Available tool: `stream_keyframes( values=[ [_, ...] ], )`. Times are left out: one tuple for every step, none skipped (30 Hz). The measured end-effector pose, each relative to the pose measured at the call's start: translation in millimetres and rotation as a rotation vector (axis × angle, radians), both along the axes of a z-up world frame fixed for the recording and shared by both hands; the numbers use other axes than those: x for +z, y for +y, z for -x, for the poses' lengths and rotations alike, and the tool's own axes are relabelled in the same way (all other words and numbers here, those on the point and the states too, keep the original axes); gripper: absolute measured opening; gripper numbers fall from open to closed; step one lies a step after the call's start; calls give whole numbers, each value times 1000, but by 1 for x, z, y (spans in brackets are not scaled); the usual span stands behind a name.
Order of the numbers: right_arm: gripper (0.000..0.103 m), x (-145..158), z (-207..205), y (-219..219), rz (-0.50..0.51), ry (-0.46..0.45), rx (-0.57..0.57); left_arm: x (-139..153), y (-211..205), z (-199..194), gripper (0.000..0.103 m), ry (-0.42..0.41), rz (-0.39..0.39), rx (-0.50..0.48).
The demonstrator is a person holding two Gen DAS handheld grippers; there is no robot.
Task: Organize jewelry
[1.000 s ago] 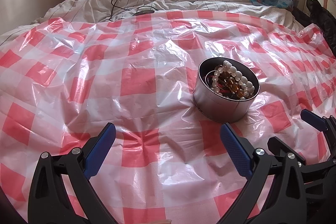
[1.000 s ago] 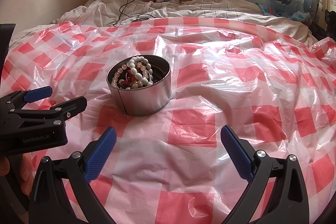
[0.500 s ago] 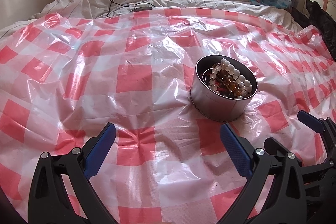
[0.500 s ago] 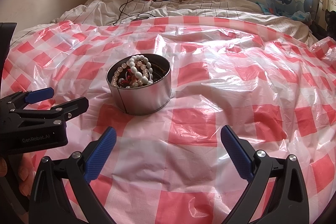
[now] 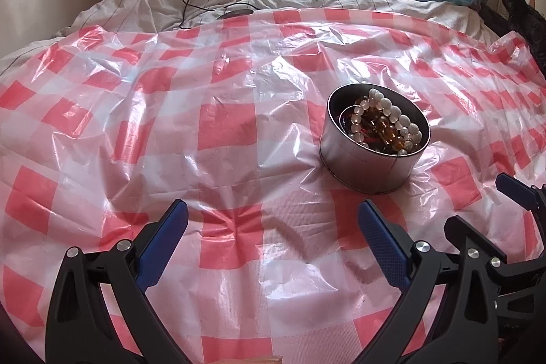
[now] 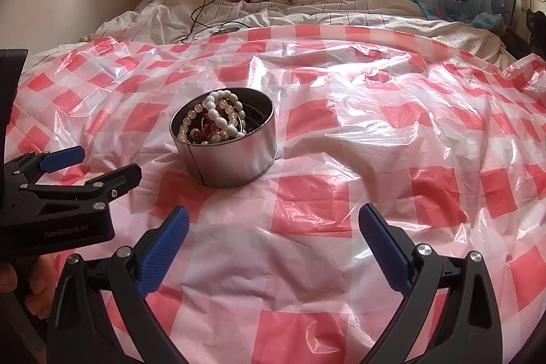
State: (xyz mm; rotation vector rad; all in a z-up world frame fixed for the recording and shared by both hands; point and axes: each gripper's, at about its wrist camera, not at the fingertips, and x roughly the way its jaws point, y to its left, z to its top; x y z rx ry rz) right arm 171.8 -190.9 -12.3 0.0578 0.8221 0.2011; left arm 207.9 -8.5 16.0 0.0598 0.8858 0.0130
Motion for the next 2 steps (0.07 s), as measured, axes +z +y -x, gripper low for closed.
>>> stream_keyframes(
  values=[
    [95, 0, 1, -1, 0, 0, -1, -1, 1, 0, 95, 4, 3, 5],
    [95, 0, 0, 0, -1, 0, -1, -2, 2, 0, 95, 8, 5, 7]
  ],
)
